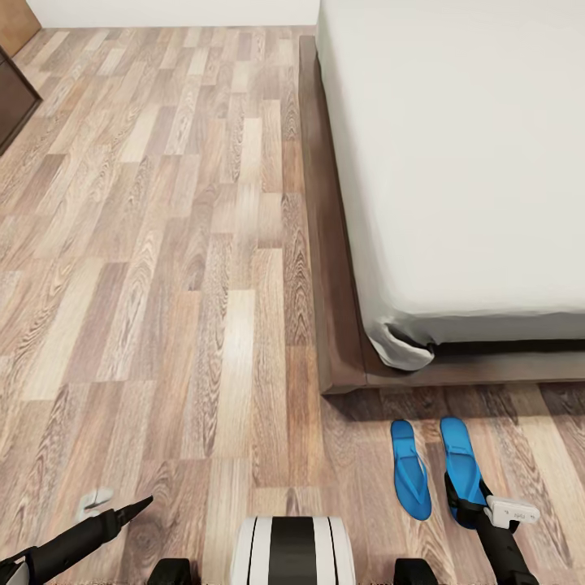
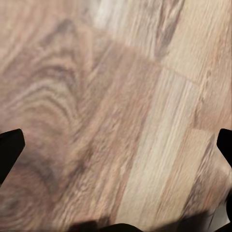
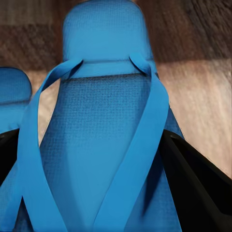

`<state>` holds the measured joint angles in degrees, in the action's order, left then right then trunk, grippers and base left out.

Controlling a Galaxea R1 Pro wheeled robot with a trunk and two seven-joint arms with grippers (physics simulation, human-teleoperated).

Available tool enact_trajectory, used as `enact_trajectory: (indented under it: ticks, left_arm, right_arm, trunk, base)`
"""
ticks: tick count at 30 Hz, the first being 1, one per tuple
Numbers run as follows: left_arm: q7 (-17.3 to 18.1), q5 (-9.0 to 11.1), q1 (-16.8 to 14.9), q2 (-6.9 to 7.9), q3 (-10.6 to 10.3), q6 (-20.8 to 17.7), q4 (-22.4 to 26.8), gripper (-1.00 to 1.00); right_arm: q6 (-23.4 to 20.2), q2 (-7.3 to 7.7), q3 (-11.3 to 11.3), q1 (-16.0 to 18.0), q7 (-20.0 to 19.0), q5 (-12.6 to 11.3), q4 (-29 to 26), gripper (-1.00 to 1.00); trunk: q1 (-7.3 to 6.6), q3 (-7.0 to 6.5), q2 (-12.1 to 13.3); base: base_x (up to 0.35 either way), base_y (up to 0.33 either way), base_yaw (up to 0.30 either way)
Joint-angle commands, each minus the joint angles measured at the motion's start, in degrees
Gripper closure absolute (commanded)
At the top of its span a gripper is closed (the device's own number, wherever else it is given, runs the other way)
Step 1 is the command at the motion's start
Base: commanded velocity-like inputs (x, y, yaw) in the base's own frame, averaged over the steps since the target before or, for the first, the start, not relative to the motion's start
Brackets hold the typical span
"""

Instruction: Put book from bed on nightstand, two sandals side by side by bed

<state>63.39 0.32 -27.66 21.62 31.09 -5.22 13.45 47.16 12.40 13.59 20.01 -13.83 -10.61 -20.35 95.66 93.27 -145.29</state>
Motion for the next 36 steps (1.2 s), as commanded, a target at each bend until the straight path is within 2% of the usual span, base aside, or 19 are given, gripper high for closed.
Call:
enact_trajectory:
  ticks: [1, 17, 36]
  left_arm:
    - [0.2, 0.0, 0.0, 0.00, 0.2, -0.5, 0.0, -1.00]
    - [0.2, 0.0, 0.0, 0.00, 0.2, -0.6, 0.0, -1.00]
    - [0.1, 0.0, 0.0, -0.41, 0.1, -0.5, 0.0, -1.00]
  right_arm:
    - [0.1, -0.01, 0.1, 0.0, -0.5, -0.5, 0.0, 1.00]
    - [0.1, -0.01, 0.1, 0.0, -0.5, -0.5, 0.0, 1.00]
    - [0.3, -0.01, 0.1, 0.0, -0.3, -0.5, -0.8, 1.00]
  trunk:
    - [0.01, 0.26, 0.0]
    - [0.43, 3.80, -0.2]
    - [0.43, 3.80, -0.2]
  base:
    - [0.000, 0.000, 0.000]
    - [0.000, 0.000, 0.000]
    - [0.000, 0.000, 0.000]
